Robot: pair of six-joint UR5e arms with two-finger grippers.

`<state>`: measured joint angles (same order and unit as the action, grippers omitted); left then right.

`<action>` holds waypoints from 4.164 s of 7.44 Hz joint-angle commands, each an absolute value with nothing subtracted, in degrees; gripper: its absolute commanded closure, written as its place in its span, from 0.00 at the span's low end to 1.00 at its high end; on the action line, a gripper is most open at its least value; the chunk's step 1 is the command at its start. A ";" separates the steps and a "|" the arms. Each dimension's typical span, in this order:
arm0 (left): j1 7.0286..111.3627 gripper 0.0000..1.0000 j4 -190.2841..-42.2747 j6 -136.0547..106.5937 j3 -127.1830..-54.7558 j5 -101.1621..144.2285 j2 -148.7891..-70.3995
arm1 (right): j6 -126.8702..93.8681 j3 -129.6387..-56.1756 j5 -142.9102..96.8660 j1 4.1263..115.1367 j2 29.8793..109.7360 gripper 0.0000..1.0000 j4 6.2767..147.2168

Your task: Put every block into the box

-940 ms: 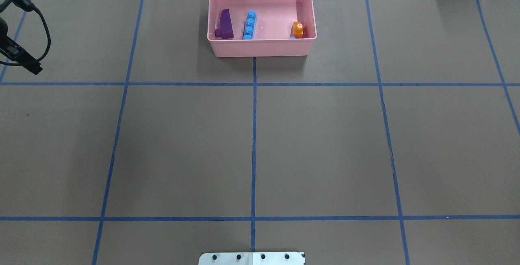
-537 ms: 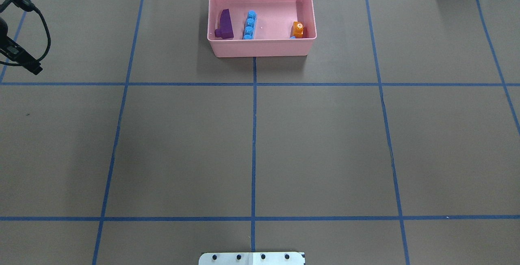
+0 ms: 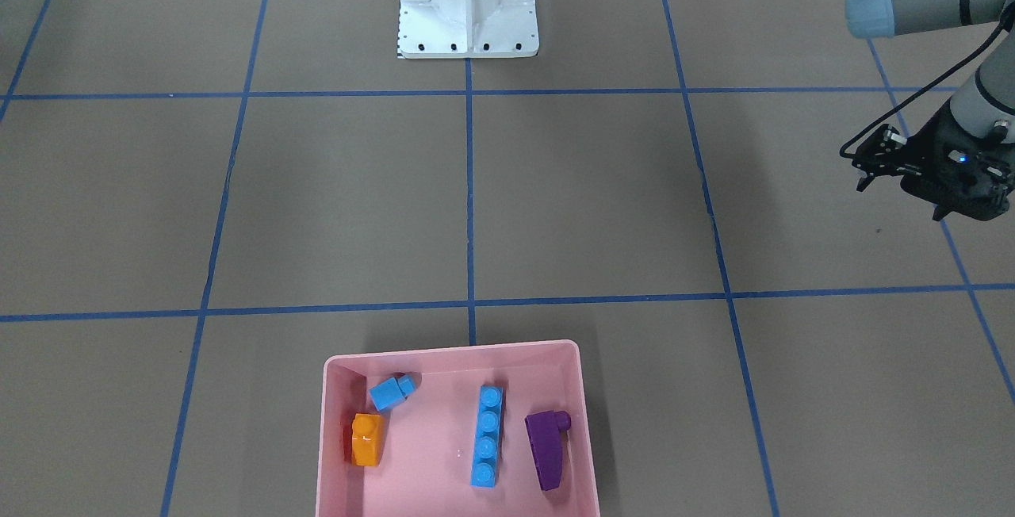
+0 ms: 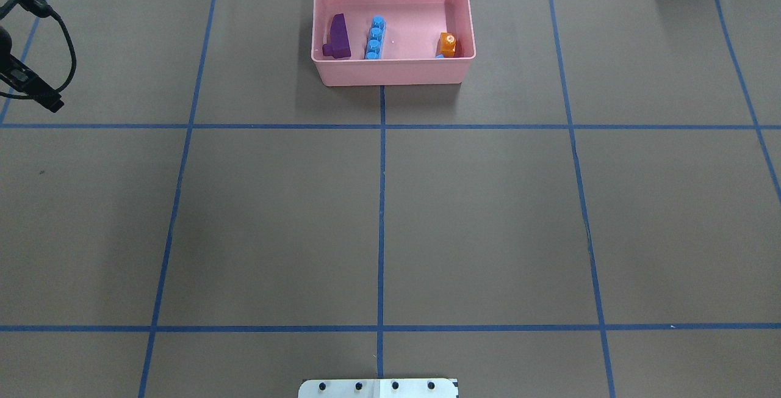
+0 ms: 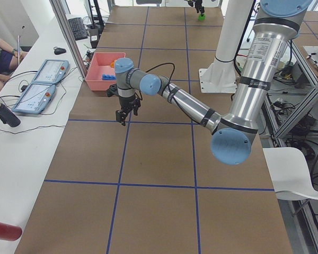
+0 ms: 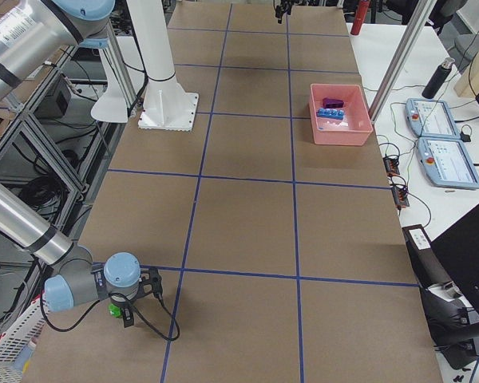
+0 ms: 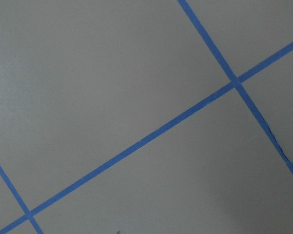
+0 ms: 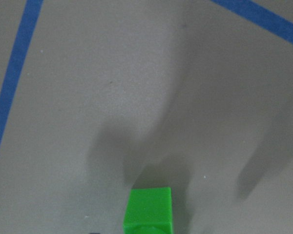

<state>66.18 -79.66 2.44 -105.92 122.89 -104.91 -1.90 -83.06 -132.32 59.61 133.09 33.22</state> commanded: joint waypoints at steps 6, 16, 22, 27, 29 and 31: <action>66.18 0.00 -79.54 2.29 -106.17 123.84 -104.77 | -1.06 -83.49 -133.77 58.54 132.98 1.00 32.87; 69.16 0.00 -79.45 -3.74 -106.08 126.65 -104.15 | -1.85 -111.33 -136.41 74.34 113.53 1.00 73.29; 82.94 0.00 -80.77 3.30 -102.85 126.82 -97.56 | -2.37 -110.32 -133.07 74.01 71.60 1.00 118.00; 91.58 0.00 -81.30 10.55 -102.30 133.33 -88.95 | -24.75 -87.43 -132.11 63.29 41.73 1.00 117.95; 91.50 0.00 -81.30 10.20 -101.96 133.42 -89.03 | -28.37 -75.64 -130.78 60.57 34.04 1.00 110.64; 91.49 0.00 -81.30 10.20 -101.95 133.42 -89.03 | -42.13 -63.70 -130.69 58.72 28.95 1.00 93.41</action>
